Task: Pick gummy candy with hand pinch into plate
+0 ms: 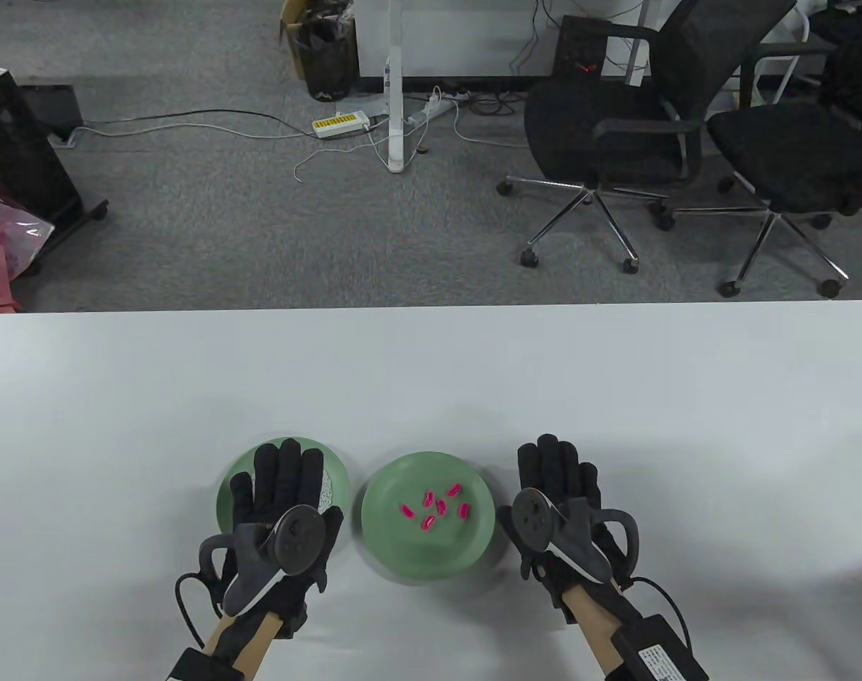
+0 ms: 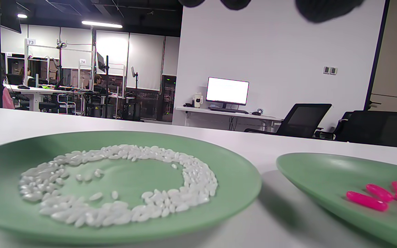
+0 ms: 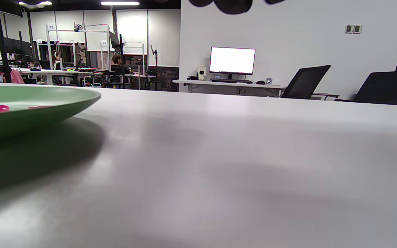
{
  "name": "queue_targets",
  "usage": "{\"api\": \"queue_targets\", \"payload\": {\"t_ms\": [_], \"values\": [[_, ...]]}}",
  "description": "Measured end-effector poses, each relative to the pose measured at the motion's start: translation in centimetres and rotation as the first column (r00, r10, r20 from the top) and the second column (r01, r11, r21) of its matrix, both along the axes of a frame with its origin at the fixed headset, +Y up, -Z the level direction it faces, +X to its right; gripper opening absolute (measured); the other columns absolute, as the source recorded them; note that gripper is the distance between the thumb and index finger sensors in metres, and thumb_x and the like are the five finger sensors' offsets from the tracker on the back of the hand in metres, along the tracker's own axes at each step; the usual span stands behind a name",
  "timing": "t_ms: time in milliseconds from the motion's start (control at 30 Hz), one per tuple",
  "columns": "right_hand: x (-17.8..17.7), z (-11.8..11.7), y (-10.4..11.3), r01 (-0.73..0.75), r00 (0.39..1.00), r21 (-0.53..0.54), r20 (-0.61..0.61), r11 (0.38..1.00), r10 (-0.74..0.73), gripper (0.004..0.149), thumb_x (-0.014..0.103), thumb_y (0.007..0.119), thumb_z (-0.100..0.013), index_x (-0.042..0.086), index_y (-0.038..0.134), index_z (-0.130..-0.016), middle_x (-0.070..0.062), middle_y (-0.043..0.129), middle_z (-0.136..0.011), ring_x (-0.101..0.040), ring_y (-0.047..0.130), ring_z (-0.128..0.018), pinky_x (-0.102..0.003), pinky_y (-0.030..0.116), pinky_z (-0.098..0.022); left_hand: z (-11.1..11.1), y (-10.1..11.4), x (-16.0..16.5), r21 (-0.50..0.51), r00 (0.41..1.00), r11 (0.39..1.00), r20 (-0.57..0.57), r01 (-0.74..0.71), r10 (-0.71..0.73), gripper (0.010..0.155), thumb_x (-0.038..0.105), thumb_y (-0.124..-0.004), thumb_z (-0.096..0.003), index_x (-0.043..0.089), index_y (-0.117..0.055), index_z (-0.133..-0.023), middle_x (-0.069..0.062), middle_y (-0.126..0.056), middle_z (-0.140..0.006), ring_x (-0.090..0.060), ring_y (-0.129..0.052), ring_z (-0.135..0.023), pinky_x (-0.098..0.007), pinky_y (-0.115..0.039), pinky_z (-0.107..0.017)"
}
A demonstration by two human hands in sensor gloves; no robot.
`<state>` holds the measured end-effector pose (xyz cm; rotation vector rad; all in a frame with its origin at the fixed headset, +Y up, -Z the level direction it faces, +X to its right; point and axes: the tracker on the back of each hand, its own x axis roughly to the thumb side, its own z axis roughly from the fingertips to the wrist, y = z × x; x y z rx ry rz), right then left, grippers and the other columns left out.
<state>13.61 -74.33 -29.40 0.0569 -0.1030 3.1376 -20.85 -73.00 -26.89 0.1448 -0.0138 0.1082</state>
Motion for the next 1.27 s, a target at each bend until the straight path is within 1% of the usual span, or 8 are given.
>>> {"api": "queue_targets", "payload": {"t_ms": [1267], "values": [[-0.35, 0.17, -0.08, -0.024, 1.000, -0.028, -0.002, 0.999, 0.024, 0.088, 0.064, 0.058, -0.035, 0.026, 0.027, -0.107, -0.003, 0.023, -0.119, -0.034, 0.033, -0.111, -0.055, 0.035, -0.078, 0.25, 0.71, 0.37, -0.003, 1.000, 1.000, -0.001, 0.015, -0.015, 0.080, 0.060, -0.064, -0.0442, 0.032, -0.034, -0.113, 0.002, -0.027, -0.121, -0.033, -0.025, -0.117, -0.060, -0.029, -0.079]]}}
